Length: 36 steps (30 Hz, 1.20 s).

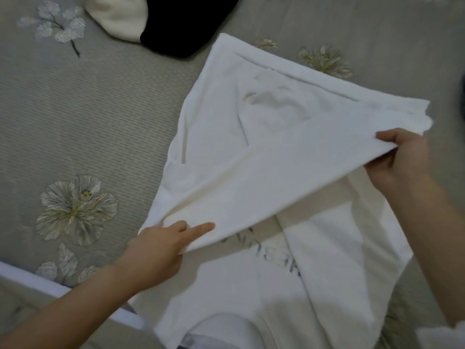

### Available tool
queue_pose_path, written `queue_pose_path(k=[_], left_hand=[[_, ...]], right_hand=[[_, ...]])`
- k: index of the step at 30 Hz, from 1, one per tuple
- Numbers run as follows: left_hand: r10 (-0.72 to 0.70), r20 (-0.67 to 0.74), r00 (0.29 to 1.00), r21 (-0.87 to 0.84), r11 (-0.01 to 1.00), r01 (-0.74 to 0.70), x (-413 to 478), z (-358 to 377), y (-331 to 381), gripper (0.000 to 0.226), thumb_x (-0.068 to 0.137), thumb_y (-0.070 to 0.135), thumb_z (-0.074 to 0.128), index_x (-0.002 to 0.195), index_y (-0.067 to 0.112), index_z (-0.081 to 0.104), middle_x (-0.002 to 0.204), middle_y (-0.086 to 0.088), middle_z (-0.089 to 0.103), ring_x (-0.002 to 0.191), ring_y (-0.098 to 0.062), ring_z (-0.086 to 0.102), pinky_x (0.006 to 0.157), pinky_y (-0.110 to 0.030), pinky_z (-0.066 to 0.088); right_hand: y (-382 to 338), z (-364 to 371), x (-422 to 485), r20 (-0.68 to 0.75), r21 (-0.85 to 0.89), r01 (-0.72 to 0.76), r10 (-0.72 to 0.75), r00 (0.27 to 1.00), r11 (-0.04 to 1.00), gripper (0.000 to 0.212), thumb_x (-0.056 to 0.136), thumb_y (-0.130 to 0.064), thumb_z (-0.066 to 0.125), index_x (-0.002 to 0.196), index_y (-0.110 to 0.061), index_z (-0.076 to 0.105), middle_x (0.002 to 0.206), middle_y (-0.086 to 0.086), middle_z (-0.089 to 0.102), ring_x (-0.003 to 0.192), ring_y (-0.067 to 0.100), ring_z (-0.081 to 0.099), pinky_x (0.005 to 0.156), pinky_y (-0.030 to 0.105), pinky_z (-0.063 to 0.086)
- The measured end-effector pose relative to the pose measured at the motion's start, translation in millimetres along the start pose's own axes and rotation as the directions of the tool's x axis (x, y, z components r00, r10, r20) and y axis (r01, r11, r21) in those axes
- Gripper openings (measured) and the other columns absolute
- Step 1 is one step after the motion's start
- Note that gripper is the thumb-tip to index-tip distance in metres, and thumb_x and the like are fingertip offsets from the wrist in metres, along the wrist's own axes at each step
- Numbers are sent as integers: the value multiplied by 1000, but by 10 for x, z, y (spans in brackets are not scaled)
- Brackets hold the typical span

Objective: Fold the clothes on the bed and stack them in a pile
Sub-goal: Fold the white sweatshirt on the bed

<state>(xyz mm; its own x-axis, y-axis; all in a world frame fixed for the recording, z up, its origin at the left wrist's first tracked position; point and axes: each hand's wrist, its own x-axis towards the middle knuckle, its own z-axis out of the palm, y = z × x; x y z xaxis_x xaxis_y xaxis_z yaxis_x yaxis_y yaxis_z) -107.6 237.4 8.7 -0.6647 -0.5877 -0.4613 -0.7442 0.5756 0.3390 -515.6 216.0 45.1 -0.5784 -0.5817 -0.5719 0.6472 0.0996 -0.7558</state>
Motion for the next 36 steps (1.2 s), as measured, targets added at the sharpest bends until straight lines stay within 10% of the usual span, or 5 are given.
queue_pose_path(k=[8,12,17,23,36], left_hand=[[-35,408,912,174,984,-40,57,144,33,77,84,36,40,144,54,-4,108,13,52,95,-15,57,71,-26,37],[108,-141,984,40,994,-104,129,135,213,54,88,53,29,126,28,59,113,10,56,105,-14,56,77,-23,43],[-188,-55,981,155,969,194,468,301,259,64,92,63,9,148,40,-10,154,1,-29,142,-28,-28,115,-56,-2],[-298,-1,954,29,954,298,529,341,-198,74,79,77,21,137,57,-21,143,18,-43,140,-36,-26,106,-72,6],[-78,-264,961,68,993,99,871,-233,-756,32,94,46,44,114,28,61,125,9,57,121,-23,29,94,-39,19]], right_hand=[[327,-969,-13,-351,-456,-336,180,919,824,7,91,-17,60,90,-10,58,77,5,55,63,15,52,48,24,56],[329,-884,122,-313,-413,-220,90,946,884,32,87,-10,66,118,-3,59,104,10,66,89,22,65,61,32,57],[335,-859,61,-353,-471,-54,-131,927,881,22,85,-4,59,106,-10,62,102,9,66,88,20,64,65,31,56],[629,-1024,-346,-444,-379,-189,2,896,906,21,90,-13,59,107,-2,56,101,17,62,80,24,64,65,31,58],[2590,493,-2177,-30,-388,-656,703,711,647,24,88,-24,68,86,-1,64,63,8,69,46,19,63,46,23,49]])
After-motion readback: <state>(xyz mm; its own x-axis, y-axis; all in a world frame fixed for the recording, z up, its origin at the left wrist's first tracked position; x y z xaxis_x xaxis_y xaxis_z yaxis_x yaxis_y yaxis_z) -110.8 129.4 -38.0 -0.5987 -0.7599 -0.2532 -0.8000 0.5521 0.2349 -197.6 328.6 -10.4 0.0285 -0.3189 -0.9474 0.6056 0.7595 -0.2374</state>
